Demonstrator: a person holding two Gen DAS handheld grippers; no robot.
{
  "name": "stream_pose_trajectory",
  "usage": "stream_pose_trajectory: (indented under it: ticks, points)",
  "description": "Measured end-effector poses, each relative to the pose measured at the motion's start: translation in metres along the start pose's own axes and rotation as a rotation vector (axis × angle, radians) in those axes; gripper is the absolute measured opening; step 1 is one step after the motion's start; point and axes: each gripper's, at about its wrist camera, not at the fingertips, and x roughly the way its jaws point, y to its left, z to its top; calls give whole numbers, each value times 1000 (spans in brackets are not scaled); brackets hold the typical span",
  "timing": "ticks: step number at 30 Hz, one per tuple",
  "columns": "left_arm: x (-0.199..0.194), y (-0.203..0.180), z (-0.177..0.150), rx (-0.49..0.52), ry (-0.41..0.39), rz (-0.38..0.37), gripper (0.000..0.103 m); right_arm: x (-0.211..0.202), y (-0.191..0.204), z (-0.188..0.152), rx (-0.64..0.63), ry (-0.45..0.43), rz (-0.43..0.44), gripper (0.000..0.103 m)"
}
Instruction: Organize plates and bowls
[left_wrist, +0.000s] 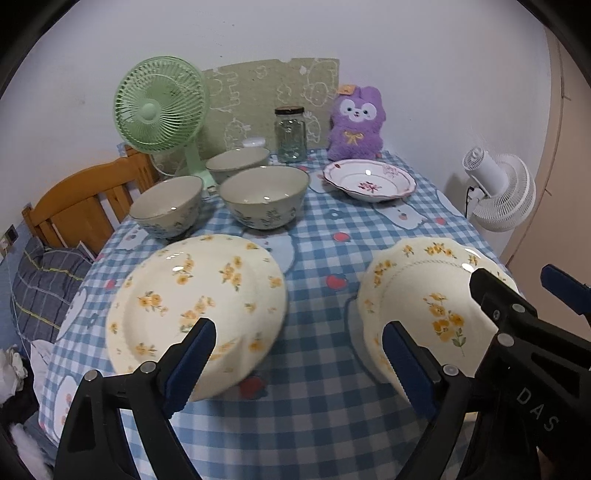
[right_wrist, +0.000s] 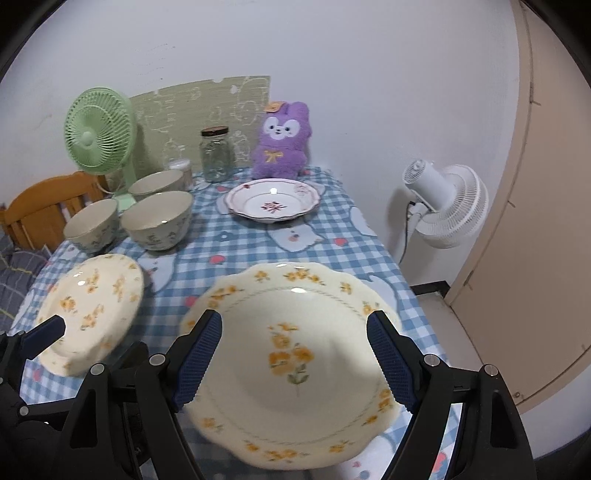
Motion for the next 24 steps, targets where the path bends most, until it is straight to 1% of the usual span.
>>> stream_pose_trajectory:
  ticks: [3,11,16,20,24]
  points:
    - [-5,12,0,-12,-6,12,93,-5,12,3,-9,-1,30,83]
    - [-13,41,-2,-26,19,30,93,-17,44,4,-49,-5,47,83]
    - [-16,60,-2,-46,40,29,93,-21,62,8,-73,13,62,83]
    - [-21,74,-1,-60,29,46,93,-20,74,11,-63,43,92,83]
    - [-23,86,0,-62,22,43,93,-21,85,15,-82,44,102,83]
